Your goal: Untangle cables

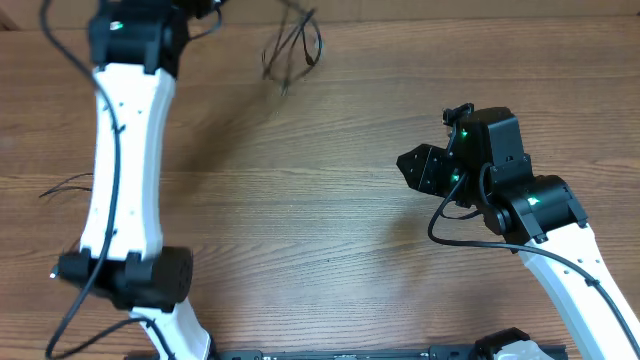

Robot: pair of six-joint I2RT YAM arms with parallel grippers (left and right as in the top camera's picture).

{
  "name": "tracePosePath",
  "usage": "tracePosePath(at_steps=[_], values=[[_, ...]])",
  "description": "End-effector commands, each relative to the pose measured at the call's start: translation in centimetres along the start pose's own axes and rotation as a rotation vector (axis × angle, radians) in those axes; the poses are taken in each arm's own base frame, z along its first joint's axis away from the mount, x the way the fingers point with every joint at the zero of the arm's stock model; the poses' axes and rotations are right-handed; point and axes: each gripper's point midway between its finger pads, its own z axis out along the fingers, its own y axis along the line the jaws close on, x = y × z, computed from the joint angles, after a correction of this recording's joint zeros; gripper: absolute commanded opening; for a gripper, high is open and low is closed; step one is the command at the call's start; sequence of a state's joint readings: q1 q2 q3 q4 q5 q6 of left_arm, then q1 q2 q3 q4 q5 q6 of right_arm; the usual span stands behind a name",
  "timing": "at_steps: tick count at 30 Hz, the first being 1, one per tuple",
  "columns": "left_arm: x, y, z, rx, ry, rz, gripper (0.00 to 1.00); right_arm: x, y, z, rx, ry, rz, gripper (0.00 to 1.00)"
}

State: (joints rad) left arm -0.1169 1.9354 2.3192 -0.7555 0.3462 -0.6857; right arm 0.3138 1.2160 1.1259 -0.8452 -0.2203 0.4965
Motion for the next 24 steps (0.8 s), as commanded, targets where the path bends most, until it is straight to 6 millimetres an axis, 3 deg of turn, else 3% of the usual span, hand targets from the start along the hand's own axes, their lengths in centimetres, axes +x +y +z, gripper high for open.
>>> tracePosePath(at_steps=[1, 7, 12, 17, 24], values=[[-0.5, -6.2, -6.1, 0.111, -0.034, 0.175, 0.04, -1.1, 0.5, -0.5, -0.01, -0.041, -0.014, 0.4], [4.7, -5.7, -7.5, 0.058, 0.147, 0.244, 0.04, -3.4, 2.0, -0.7, -0.069, -0.134, -0.041, 0.43], [9.2, -11.7, -9.5, 0.368, 0.29, 0.409, 0.04, -5.2, 3.6, -1.2, -0.134, -0.209, -0.067, 0.48], [10.0, -14.0, -9.6, 0.431, 0.268, 0.473, 0.04, -5.0, 4.6, -1.2, -0.189, -0.191, -0.078, 0.51], [9.5, -16.3, -10.6, 0.535, 0.242, 0.477, 0.04, -3.9, 4.1, 0.5, -0.181, -0.112, -0.062, 0.51]])
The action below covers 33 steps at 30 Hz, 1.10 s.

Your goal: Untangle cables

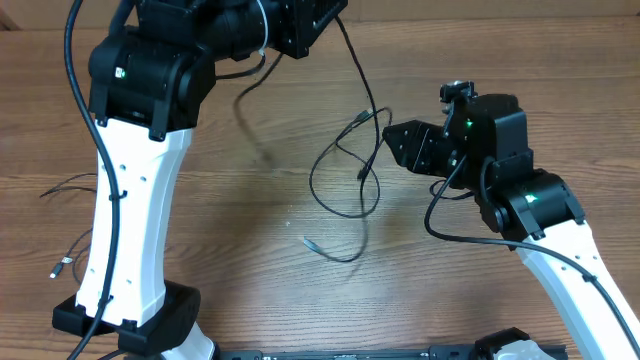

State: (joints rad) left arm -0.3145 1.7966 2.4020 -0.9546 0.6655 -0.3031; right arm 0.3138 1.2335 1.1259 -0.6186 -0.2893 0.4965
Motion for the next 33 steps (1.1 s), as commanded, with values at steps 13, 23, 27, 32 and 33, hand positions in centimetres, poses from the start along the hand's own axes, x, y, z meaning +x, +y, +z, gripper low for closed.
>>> tracePosePath(at_steps=[13, 23, 27, 32, 33], values=[[-2.5, -0.7, -3.6, -0.021, -0.099, 0.057, 0.04, 1.6, -1.7, 2.7, 0.044, 0.113, 0.035, 0.42], [-6.6, 12.2, -13.4, -0.632, -0.364, -0.107, 0.04, 3.5, -4.6, 2.1, 0.191, 0.172, 0.067, 0.42], [-8.5, 15.5, -20.8, -0.843, -0.518, -0.125, 0.04, 3.9, -5.3, 1.8, 0.226, 0.185, 0.072, 0.41], [-7.8, 18.8, -28.0, -0.992, -0.615, -0.24, 0.04, 3.8, -5.2, 1.9, 0.223, 0.182, 0.071, 0.41], [-7.3, 19.5, -29.0, -1.016, -0.625, -0.275, 0.04, 3.8, -5.2, 1.9, 0.223, 0.182, 0.071, 0.41]])
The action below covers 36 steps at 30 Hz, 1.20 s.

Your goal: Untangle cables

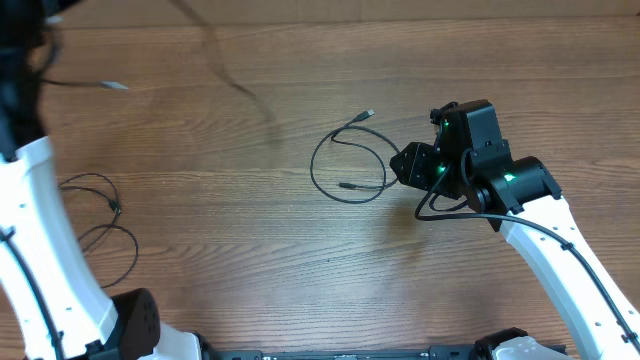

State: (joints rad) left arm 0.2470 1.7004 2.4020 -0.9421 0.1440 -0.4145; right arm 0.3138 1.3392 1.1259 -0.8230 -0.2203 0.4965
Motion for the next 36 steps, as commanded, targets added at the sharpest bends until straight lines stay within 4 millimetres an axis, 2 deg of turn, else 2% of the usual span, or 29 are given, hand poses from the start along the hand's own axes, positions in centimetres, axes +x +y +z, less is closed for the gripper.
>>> tracePosePath(at_steps=[1, 3, 6, 15, 19, 23, 28, 36], values=[[-2.0, 4.4, -2.2, -0.139, -0.065, -0.116, 0.04, -1.0, 0.1, -0.5, 0.004, -0.034, -0.009, 0.41], [-1.4, 6.3, -2.1, -0.188, -0.037, -0.166, 0.04, -1.0, 0.1, -0.5, 0.004, -0.034, -0.009, 0.41], [0.2, 7.7, -1.6, -0.237, 0.022, -0.181, 0.04, -1.0, 0.1, -0.5, 0.004, -0.034, -0.009, 0.41], [7.8, 11.7, 0.6, -0.393, 0.312, -0.221, 0.04, -1.0, 0.1, -0.5, 0.004, -0.034, -0.009, 0.41], [10.2, 13.2, 2.1, -0.435, 0.402, -0.236, 0.04, -1.0, 0.1, -0.5, 0.004, -0.034, -0.009, 0.41], [11.0, 14.6, 3.2, -0.486, 0.417, -0.222, 0.04, -1.0, 0.1, -0.5, 0.004, -0.033, -0.009, 0.41], [10.4, 17.6, 3.0, -0.644, 0.37, -0.174, 0.04, -0.9, 0.1, -0.5, 0.004, -0.033, -0.008, 0.41], [10.1, 18.5, 2.4, -0.705, 0.352, -0.152, 0.05, -0.9, 0.1, -0.5, 0.004, -0.033, -0.008, 0.41]])
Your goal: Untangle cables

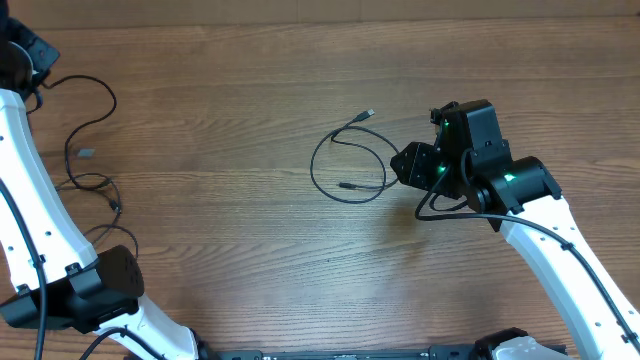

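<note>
One thin black cable (pixel 330 160) lies in a loop at the table's middle, its plug ends at the top right and inside the loop. My right gripper (pixel 402 165) sits at the loop's right edge; its jaws are too dark to read. A second black cable (pixel 93 90) arcs down the far left side past a small grey plug (pixel 85 153) into loose loops (pixel 105 225). Its upper end runs to my left gripper (pixel 22 58) at the top left corner, which is partly cut off by the frame.
The left arm's white link (pixel 35 200) runs down the left edge to its black base joint (pixel 95 290), lying over part of the left cable. The right arm (pixel 545 235) comes in from the lower right. Wooden tabletop (pixel 250 260) all around.
The left arm has come down to the far left. The cable that hung blurred in the air now lies draped on the table by the left loops. The right arm and middle loop are unchanged.
First a tangle lay at the top middle under the left gripper, with the right gripper apart from it. Then the left gripper held the tangle up beside the right gripper. Later one cable lay looped by the right gripper, and the other is now at the far left.
</note>
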Robot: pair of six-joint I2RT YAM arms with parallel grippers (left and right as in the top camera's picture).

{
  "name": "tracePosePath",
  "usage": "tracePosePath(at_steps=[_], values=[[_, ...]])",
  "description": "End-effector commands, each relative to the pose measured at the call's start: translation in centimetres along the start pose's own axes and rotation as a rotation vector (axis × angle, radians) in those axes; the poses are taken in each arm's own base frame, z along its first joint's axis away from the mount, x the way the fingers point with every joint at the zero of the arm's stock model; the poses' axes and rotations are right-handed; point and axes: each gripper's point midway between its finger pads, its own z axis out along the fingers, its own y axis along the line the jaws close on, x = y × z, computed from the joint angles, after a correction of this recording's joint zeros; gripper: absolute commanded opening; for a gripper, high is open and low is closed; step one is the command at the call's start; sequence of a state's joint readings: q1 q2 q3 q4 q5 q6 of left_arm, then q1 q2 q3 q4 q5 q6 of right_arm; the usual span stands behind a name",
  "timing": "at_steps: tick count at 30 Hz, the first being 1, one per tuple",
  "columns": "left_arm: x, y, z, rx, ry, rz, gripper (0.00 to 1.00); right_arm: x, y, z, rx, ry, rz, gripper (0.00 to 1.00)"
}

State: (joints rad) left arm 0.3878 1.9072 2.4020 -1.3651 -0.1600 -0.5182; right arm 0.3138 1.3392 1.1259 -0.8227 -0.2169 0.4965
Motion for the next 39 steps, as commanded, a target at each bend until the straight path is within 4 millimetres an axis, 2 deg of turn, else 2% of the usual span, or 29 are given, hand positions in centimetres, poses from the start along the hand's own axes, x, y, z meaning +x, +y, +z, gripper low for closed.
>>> tracePosePath(at_steps=[1, 12, 13, 15, 17, 18, 27, 31, 36, 39], values=[[-0.6, 0.7, -0.1, -0.046, -0.033, -0.003, 0.05, -0.9, 0.2, -0.5, 0.002, -0.031, -0.008, 0.41], [-0.7, 1.4, -0.2, -0.081, -0.043, -0.001, 0.07, -0.8, 0.1, -0.5, 0.003, -0.028, -0.008, 0.41], [-0.8, 1.5, -0.2, -0.086, -0.046, -0.001, 0.18, -0.8, 0.1, -0.5, 0.003, -0.028, -0.008, 0.41], [-0.8, 1.5, -0.2, -0.089, -0.045, -0.001, 0.7, -0.8, 0.1, -0.5, 0.003, -0.028, -0.008, 0.41], [-0.7, 1.7, -0.2, -0.096, -0.044, 0.0, 0.93, -0.8, 0.1, -0.5, 0.003, -0.028, -0.008, 0.41], [-0.7, 1.7, -0.2, -0.096, -0.044, 0.0, 1.0, -0.8, 0.1, -0.5, 0.003, -0.028, -0.008, 0.41], [-0.5, 1.7, -0.2, -0.097, -0.036, 0.001, 1.0, -0.8, 0.1, -0.5, 0.003, -0.028, -0.008, 0.41], [-0.1, 1.1, -0.1, -0.064, -0.015, 0.003, 1.0, -0.8, 0.1, -0.5, 0.003, -0.028, -0.008, 0.41], [1.8, -0.9, -0.2, 0.06, 0.085, 0.005, 0.99, -0.8, 0.1, -0.5, 0.003, -0.028, -0.007, 0.41], [3.3, -3.4, -0.7, 0.193, 0.162, 0.033, 1.0, -0.8, 0.1, -0.5, 0.003, -0.028, -0.008, 0.41]])
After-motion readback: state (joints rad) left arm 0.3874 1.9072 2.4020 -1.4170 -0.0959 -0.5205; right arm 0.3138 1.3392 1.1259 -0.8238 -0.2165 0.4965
